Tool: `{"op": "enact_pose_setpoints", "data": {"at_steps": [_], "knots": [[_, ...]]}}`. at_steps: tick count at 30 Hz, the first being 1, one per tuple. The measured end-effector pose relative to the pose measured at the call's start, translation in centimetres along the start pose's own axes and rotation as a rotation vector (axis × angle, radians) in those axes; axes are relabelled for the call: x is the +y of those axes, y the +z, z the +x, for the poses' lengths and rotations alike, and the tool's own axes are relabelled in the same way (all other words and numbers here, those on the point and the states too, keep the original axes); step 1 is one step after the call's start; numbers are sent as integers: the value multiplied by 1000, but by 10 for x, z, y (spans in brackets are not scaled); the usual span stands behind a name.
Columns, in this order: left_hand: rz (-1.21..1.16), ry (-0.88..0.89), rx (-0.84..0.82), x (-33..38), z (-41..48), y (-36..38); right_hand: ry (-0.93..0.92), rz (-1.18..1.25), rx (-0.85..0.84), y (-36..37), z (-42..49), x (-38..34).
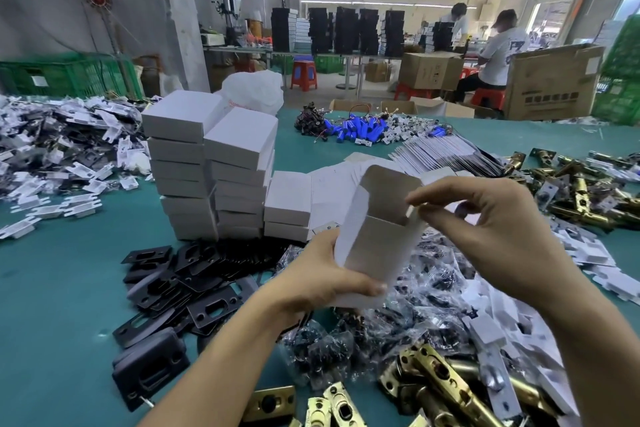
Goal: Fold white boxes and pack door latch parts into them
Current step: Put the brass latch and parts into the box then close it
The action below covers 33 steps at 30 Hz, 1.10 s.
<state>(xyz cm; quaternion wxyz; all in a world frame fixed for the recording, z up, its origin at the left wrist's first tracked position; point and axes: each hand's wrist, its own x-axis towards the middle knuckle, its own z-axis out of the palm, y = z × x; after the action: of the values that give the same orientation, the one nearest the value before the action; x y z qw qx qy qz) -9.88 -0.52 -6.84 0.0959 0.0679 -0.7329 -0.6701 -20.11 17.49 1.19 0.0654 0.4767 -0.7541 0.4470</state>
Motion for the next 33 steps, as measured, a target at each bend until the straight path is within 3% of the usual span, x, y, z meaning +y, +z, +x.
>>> {"op": "enact_pose_setpoints", "data": {"at_steps": [3,5,10,16,18,23,30,33], "knots": [[-173,2,120,1,1,-5,46,-67,137,-5,2,7],[-300,41,192,2,2,-7,152,-202,105,-10,3,20],[-431,94,326,4,5,-7,543,-492,-404,-15,-2,42],[-369,103,313,2,4,-4,707,-514,-664,-19,-13,33],[-356,108,313,1,5,-4,725,-547,-671,-18,-13,35],[-346,107,309,0,5,-5,659,-639,-474,-24,-8,47],[-326,95,288,0,4,-4,796,-586,-592,-20,-12,53],[-326,89,286,0,4,-4,795,-582,-571,-19,-11,54]]}}
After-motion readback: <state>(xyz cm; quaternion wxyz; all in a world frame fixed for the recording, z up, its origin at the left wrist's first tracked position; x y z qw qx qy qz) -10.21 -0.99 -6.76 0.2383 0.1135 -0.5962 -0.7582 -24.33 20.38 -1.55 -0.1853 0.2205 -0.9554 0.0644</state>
